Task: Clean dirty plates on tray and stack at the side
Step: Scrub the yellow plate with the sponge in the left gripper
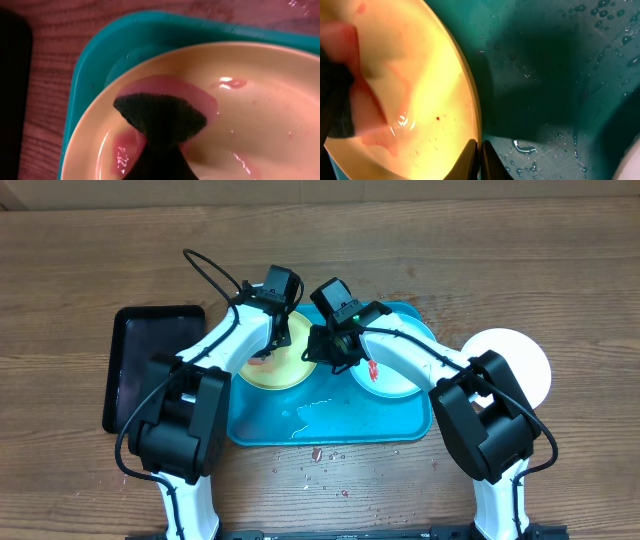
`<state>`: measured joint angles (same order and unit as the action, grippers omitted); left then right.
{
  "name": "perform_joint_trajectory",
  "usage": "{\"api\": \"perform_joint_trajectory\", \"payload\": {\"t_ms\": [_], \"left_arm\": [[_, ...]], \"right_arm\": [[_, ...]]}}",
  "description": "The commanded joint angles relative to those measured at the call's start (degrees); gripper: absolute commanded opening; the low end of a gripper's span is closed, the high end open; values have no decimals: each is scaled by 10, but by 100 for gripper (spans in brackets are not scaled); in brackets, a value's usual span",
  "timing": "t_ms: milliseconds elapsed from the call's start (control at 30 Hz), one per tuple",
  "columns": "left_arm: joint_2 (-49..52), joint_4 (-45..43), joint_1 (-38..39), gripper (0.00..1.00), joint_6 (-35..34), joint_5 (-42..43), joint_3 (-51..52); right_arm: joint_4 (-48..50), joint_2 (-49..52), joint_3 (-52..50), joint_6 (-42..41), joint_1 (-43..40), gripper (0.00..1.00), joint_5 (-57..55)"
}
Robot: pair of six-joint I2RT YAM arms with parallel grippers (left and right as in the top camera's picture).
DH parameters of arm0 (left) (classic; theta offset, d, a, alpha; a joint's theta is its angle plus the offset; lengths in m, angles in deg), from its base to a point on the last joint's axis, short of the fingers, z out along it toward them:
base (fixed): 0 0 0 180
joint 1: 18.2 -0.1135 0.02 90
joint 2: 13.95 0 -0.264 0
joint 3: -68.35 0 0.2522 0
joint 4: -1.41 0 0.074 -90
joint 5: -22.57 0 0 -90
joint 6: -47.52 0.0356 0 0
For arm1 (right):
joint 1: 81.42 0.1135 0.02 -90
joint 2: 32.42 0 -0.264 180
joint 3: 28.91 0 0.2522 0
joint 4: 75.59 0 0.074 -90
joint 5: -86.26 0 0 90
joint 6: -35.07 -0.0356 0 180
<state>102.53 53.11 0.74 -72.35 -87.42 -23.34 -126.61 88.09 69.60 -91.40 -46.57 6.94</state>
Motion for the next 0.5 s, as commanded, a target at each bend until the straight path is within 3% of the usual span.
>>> {"api": "perform_joint_trajectory", "payload": {"t_ms": [0, 67, 167, 267, 367, 467], "left_arm": [[15, -28, 10, 4, 60, 35, 5], [15, -8, 4, 4, 179, 201, 3], [15, 48, -6, 4, 248, 310, 2], [15, 129, -13, 4, 385, 438, 2], [15, 176, -13, 4, 463, 487, 2], [15, 167, -13, 4, 449, 440, 2]], "right_arm": [[-7, 14, 7, 3, 0, 4, 12], [-8, 14, 7, 3, 0, 4, 14], [-8, 14, 7, 3, 0, 4, 14], [-6, 14, 7, 3, 0, 4, 14], [-5, 14, 7, 3, -1, 4, 14], [-7, 14, 7, 3, -1, 4, 14]]}}
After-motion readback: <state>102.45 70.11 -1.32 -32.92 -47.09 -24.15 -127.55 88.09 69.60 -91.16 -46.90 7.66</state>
